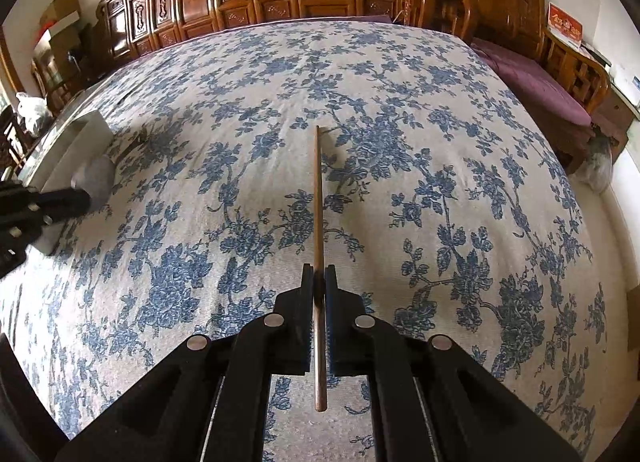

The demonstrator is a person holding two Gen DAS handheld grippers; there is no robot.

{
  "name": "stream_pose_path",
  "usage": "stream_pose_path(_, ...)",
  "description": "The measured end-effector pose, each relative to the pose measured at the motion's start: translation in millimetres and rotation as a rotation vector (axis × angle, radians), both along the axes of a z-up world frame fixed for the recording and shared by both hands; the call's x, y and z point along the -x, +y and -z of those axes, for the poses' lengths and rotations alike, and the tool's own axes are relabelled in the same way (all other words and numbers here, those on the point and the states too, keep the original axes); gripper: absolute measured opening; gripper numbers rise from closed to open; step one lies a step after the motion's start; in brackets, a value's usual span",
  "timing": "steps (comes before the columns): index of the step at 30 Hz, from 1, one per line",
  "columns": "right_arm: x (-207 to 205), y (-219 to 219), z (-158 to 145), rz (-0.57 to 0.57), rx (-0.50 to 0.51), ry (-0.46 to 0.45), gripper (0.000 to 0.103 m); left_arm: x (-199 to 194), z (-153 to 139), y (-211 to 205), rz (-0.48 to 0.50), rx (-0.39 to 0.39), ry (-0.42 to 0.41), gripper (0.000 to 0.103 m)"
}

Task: Organize utensils
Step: 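Close the left tool on the metal spoon handle and lift it, then carry the metal spoon over the grey tray with the left tool while the right tool carries the chopstick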

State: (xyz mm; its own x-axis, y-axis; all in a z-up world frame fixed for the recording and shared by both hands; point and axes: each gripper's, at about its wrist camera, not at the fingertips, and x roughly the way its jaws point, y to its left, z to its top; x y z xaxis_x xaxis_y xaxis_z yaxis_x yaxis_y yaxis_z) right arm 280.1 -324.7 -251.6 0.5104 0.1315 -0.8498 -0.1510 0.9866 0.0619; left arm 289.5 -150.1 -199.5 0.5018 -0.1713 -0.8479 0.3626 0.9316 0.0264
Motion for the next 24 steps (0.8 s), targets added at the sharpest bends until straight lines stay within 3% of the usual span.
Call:
stream_pose_path(13, 7.8, 18.1, -8.2, -0.041, 0.03, -0.023, 0.006, 16.1, -37.3, 25.2, -0.019, 0.036, -0.066, 0.0)
stream_pose_path(24, 20.1, 63.7, -37.8, -0.146, 0.045, -0.076, 0.006, 22.3, -66.8, 63.1, -0.055, 0.039, -0.106, 0.0)
